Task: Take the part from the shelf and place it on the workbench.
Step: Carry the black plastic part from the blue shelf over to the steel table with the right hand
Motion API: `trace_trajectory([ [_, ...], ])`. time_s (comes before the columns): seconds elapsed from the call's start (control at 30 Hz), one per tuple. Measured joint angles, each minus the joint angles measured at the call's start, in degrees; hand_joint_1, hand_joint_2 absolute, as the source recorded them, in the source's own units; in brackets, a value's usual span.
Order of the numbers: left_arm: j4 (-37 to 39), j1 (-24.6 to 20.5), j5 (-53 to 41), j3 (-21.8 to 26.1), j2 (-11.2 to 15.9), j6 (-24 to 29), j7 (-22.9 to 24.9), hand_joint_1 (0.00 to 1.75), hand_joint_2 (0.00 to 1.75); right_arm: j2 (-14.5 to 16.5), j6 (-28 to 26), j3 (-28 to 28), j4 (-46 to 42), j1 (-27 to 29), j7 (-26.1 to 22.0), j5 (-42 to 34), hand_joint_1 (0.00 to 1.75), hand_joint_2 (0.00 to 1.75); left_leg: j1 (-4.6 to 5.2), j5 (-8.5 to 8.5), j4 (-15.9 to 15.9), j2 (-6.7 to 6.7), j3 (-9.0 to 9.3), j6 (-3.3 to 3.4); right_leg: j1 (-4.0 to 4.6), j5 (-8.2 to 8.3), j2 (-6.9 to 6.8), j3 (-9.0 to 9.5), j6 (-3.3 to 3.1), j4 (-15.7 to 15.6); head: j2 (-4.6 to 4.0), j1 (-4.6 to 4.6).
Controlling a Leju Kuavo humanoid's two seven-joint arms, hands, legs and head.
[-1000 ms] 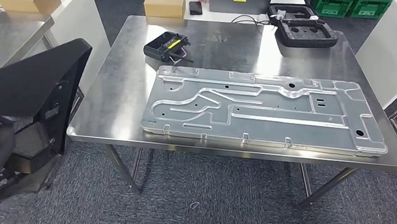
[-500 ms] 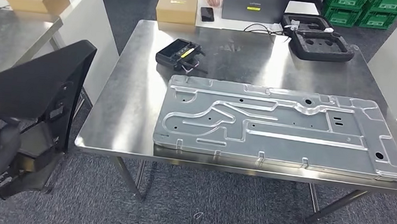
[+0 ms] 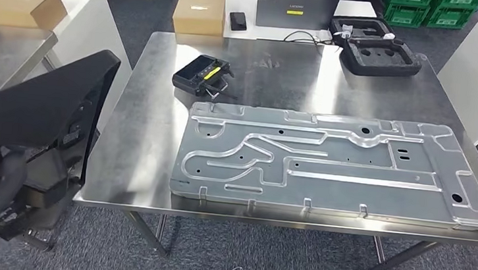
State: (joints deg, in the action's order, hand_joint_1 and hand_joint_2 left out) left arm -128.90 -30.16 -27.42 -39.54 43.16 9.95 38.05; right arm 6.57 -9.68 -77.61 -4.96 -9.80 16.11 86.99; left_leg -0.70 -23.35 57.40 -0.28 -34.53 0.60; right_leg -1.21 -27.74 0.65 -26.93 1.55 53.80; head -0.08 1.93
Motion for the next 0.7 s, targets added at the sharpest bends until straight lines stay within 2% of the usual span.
trace_trajectory([
  [0.03, 0.01, -0.39, 0.0, -0.21, -0.11, -0.15, -0.19, 1.75, 1.75, 0.08, 0.0, 0.01, 0.0, -0.07, -0.05, 0.1, 0.0, 0.0, 0.26, 0.89, -2.2, -0.01, 0.77, 0.37, -0.02, -0.37, 0.03, 0.28, 0.36, -0.15, 0.01, 0.02],
  [0.1, 0.04, -1.18, 0.01, -0.6, -0.39, -0.52, -0.49, 1.75, 1.75, 0.19, 0.0, 0.01, 0.0, -0.23, -0.13, 0.31, 0.0, 0.0, 0.73, 0.45, -3.1, -0.07, 1.33, 1.36, 0.01, -0.39, 0.03, 0.6, 1.18, 0.01, 0.01, 0.04],
  [0.13, 0.05, -1.6, 0.0, -0.81, -0.56, -0.68, -0.62, 1.75, 1.75, 0.2, 0.0, 0.01, 0.0, -0.27, -0.13, 0.43, 0.0, 0.0, 0.66, 0.62, -3.38, -0.1, 1.93, 1.84, 0.01, -0.43, -0.04, 0.81, 1.53, 0.28, 0.02, 0.02],
  [0.2, 0.08, -2.76, 0.03, -1.39, -1.09, -1.0, -0.89, 1.75, 1.75, 0.25, 0.0, 0.01, 0.0, -0.36, -0.14, 0.66, 0.0, 0.0, 0.42, 0.44, -3.86, -0.08, 3.24, 2.64, 0.06, -1.01, -0.14, 0.05, 1.93, 3.07, 0.01, -0.13],
  [0.23, 0.09, -3.28, 0.03, -1.71, -1.43, -1.17, -1.07, 1.75, 1.75, 0.28, 0.01, 0.02, 0.0, -0.41, -0.16, 0.73, 0.0, 0.0, 0.33, 0.25, -4.04, -0.06, 3.72, 2.92, 0.04, -2.0, -0.17, -1.58, 2.03, 6.01, 0.02, -0.27],
  [0.3, 0.17, -4.15, 0.07, -2.36, -2.17, -1.57, -1.38, 1.75, 1.75, 0.35, 0.01, 0.04, 0.0, -0.52, -0.22, 0.91, 0.0, 0.0, 0.48, -0.34, -4.04, -0.05, 4.07, 3.42, 0.08, -4.9, -0.18, -6.88, 2.13, 13.8, 0.02, -0.5],
  [0.33, 0.26, -4.51, 0.13, -2.7, -2.6, -1.75, -1.47, 1.75, 1.75, 0.36, 0.01, 0.04, 0.0, -0.55, -0.24, 1.0, 0.0, 0.0, 0.58, -0.68, -4.02, -0.07, 4.28, 3.56, 0.11, -5.98, -0.19, -9.33, 2.19, 16.63, 0.02, -0.6],
  [0.37, 0.37, -4.93, 0.25, -3.07, -3.01, -1.89, -1.53, 1.75, 1.75, 0.36, 0.01, 0.04, 0.0, -0.56, -0.23, 1.1, 0.0, 0.0, 0.68, -1.07, -4.01, -0.14, 4.62, 3.62, 0.13, -6.05, -0.19, -10.87, 2.23, 17.6, 0.02, -0.62],
  [0.4, 0.49, -5.4, 0.44, -3.45, -3.43, -1.99, -1.56, 1.75, 1.75, 0.36, 0.01, 0.04, 0.0, -0.54, -0.23, 1.21, 0.0, 0.0, 0.75, -1.51, -4.0, -0.23, 5.16, 3.61, 0.15, -4.73, -0.19, -11.24, 2.27, 16.27, 0.02, -0.63],
  [0.43, 0.6, -5.87, 0.68, -3.83, -3.85, -2.05, -1.63, 1.75, 1.75, 0.36, 0.01, 0.04, 0.0, -0.52, -0.22, 1.31, 0.0, 0.0, 0.78, -2.02, -4.01, -0.29, 5.85, 3.53, 0.17, -2.23, -0.2, -10.51, 2.24, 12.88, 0.02, -0.65],
  [0.47, 0.74, -6.34, 0.93, -4.23, -4.25, -2.07, -1.79, 1.75, 1.75, 0.36, 0.02, 0.04, 0.0, -0.47, -0.22, 1.43, 0.0, 0.0, 0.79, -2.57, -4.03, -0.33, 6.4, 3.39, 0.22, 0.94, -0.29, -9.32, 2.06, 8.42, 0.01, -0.67],
  [0.5, 0.92, -6.82, 1.22, -4.67, -4.67, -2.07, -2.03, 1.75, 1.75, 0.36, 0.07, 0.04, 0.0, -0.42, -0.28, 1.56, 0.0, 0.0, 0.84, -3.07, -3.99, -0.32, 6.93, 3.18, 0.32, 2.94, -0.4, -8.3, 1.81, 4.66, 0.01, -0.62],
  [0.53, 1.12, -7.38, 1.53, -5.11, -5.05, -2.06, -2.3, 1.75, 1.75, 0.37, 0.13, 0.05, 0.0, -0.49, -0.39, 1.7, 0.0, 0.0, 0.9, -3.53, -4.02, -0.31, 7.16, 2.87, 0.49, 4.07, -0.53, -7.65, 1.51, 2.19, 0.01, -0.64],
  [0.57, 1.35, -7.95, 1.82, -5.53, -5.43, -2.04, -2.56, 1.75, 1.75, 0.39, 0.17, 0.05, 0.0, -0.58, -0.51, 1.82, 0.0, 0.0, 0.95, -3.82, -4.01, -0.28, 7.38, 2.49, 0.68, 4.52, -0.59, -7.43, 1.13, 0.98, 0.01, -0.67],
  [0.63, 1.71, -9.09, 2.38, -6.22, -6.08, -1.95, -3.01, 1.75, 1.75, 0.55, 0.23, 0.05, 0.0, -0.87, -0.69, 2.02, 0.0, 0.0, 1.06, -4.09, -3.71, -0.27, 7.86, 1.8, 0.7, 4.15, -0.55, -6.97, 0.41, 0.82, 0.02, -0.78],
  [0.67, 1.89, -9.59, 2.62, -6.54, -6.39, -1.89, -3.23, 1.75, 1.75, 0.66, 0.22, 0.04, 0.0, -0.92, -0.7, 2.15, 0.0, 0.0, 1.05, -4.28, -3.03, -0.22, 8.02, 1.57, 0.55, 4.22, -0.46, -6.42, 0.01, 0.65, 0.01, -0.8],
  [0.7, 2.07, -10.14, 2.86, -6.87, -6.65, -1.83, -3.48, 1.75, 1.75, 0.74, 0.22, 0.04, 0.0, -0.96, -0.7, 2.27, 0.0, 0.0, 1.0, -4.72, -1.39, -0.19, 7.43, 1.35, 0.35, 3.98, -0.44, -5.78, -0.29, 0.57, 0.01, -0.73],
])
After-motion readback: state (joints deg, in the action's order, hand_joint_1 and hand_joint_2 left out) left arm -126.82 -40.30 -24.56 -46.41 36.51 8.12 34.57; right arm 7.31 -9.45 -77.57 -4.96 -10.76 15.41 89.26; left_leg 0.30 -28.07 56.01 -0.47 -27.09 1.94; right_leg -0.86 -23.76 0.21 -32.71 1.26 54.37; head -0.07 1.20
